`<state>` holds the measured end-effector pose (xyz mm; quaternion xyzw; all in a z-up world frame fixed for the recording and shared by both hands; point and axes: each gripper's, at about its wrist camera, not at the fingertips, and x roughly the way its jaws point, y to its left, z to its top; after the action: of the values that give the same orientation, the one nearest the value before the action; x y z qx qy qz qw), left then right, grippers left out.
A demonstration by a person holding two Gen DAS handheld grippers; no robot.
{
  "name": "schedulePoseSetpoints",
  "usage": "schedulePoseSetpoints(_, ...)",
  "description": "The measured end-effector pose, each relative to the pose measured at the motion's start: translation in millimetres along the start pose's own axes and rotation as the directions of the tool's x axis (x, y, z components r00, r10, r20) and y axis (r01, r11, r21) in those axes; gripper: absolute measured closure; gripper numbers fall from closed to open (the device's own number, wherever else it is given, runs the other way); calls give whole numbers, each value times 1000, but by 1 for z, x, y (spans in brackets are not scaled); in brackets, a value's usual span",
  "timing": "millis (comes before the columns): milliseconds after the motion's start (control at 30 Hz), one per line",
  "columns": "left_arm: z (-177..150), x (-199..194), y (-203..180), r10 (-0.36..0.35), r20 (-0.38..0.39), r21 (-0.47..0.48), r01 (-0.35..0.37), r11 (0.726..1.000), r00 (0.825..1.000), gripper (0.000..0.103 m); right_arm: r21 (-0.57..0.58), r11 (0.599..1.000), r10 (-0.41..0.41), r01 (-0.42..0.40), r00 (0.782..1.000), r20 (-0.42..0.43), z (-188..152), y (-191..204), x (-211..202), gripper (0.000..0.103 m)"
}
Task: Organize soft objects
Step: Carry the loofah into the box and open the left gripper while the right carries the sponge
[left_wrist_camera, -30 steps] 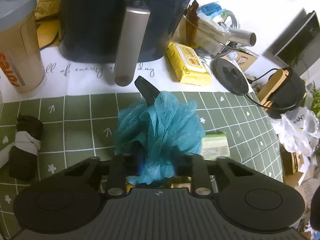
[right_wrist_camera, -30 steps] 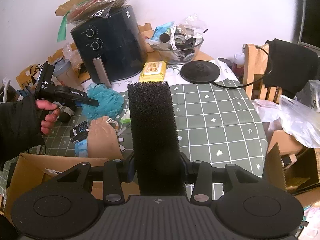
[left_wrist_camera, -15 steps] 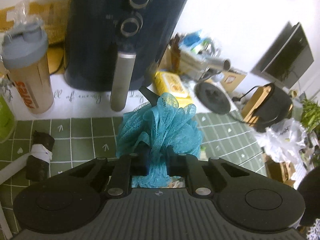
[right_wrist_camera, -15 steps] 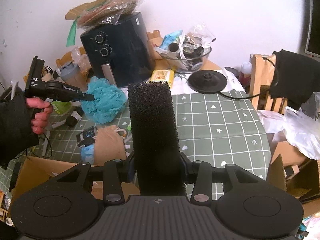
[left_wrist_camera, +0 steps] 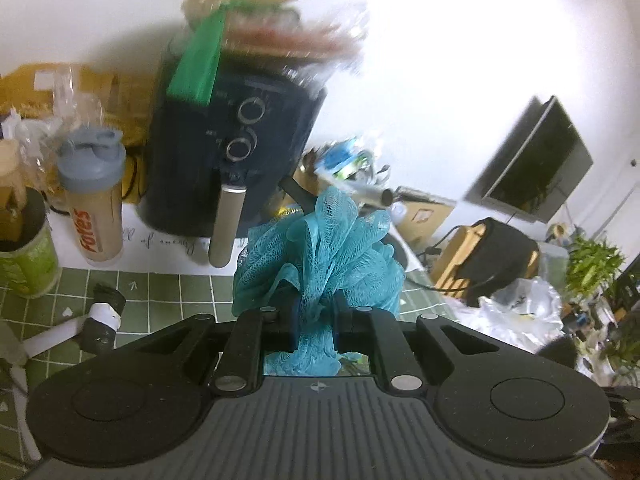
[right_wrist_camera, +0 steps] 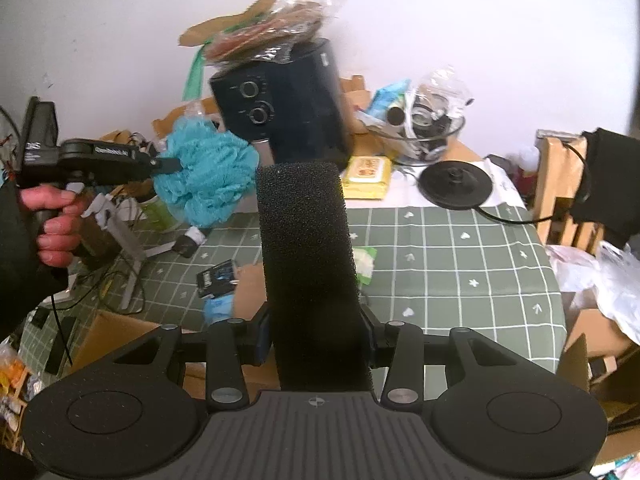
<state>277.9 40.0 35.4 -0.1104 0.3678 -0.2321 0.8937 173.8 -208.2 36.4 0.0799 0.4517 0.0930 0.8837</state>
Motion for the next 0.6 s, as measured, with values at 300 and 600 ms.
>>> schedulePoseSetpoints(300, -28, -65, -35, 15, 20, 70, -16, 997, 1000, 89, -28, 998, 63, -64, 998, -15, -3, 10, -5, 58)
schedulePoseSetpoints(600, -71, -96, -52, 39, -39, 55, -37, 998, 998, 89, -48, 992, 119, -120, 993, -18, -6, 15, -11, 58)
